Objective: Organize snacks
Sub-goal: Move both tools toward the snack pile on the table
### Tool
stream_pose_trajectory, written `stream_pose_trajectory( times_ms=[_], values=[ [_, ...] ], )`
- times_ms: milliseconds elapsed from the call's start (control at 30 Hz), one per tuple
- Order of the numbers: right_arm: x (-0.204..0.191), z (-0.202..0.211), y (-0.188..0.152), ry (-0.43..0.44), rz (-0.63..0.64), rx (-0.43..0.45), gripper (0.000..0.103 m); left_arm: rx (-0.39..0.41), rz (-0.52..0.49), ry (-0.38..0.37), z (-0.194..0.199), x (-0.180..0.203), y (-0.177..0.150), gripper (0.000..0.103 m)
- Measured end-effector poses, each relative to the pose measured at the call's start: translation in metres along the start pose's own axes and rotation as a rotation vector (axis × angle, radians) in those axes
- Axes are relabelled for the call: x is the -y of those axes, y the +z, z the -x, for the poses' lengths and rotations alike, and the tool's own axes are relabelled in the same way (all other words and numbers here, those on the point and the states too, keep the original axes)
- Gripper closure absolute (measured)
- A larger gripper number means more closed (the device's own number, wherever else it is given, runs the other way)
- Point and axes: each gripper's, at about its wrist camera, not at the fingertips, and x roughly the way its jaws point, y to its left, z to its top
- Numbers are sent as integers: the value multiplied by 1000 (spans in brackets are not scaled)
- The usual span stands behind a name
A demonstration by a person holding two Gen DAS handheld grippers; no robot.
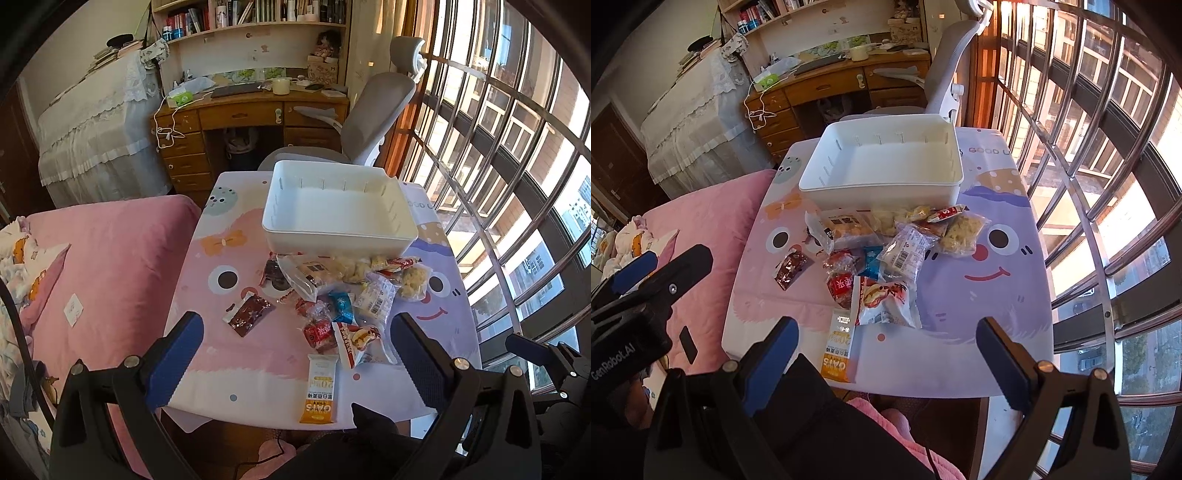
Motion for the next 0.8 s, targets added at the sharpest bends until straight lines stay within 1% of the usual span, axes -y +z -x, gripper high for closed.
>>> stream_pose_trajectory(
  times_ms=[267,433,567,667,800],
  values=[
    [5,-3,-3,66,18,-7,5,2,36,5,4,-3,-3,2],
    [5,-5,-3,103,22,-12,5,-16,43,21,5,-6,-6,2],
    [3,-7,-2,119,14,-16,5,-25,46,24,5,-12,-8,2],
    [0,-8,-3,123,-2,-19,5,-18,49,11,5,-18,-6,2],
    [-5,-9,-3,120,-38,-12,5,-15,26,-9,3,-29,-3,2]
  ],
)
